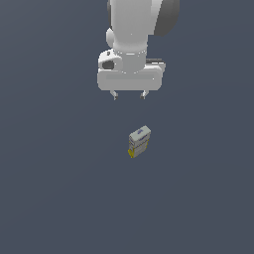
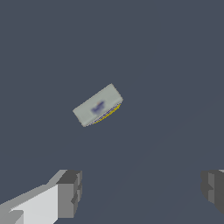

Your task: Pick up the object and move it to a goal position.

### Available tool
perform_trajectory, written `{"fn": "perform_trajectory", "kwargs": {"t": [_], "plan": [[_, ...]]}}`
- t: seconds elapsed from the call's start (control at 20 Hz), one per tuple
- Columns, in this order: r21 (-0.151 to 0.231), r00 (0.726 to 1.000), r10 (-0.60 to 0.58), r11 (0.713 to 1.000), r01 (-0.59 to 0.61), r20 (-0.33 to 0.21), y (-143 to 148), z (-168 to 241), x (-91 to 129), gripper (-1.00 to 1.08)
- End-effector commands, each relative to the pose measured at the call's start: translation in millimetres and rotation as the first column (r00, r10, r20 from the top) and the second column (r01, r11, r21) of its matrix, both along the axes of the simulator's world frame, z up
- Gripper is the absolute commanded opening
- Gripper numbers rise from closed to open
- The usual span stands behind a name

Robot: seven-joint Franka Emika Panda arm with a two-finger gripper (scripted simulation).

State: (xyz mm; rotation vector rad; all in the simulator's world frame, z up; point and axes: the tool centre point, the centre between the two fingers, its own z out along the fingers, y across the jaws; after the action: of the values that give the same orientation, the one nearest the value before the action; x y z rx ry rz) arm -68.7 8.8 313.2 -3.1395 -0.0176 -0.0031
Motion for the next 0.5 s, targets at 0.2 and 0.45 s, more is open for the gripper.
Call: {"fn": "perform_trajectory", "kwargs": {"t": [0.2, 0.45], "plan": [[0.008, 1.000, -0.016, 1.000, 0.016, -0.001, 0.5, 0.4, 1.8, 1.00], [0.023, 0.999, -0.047, 0.999, 0.047, -0.004, 1.5, 1.2, 5.3, 1.00]]}}
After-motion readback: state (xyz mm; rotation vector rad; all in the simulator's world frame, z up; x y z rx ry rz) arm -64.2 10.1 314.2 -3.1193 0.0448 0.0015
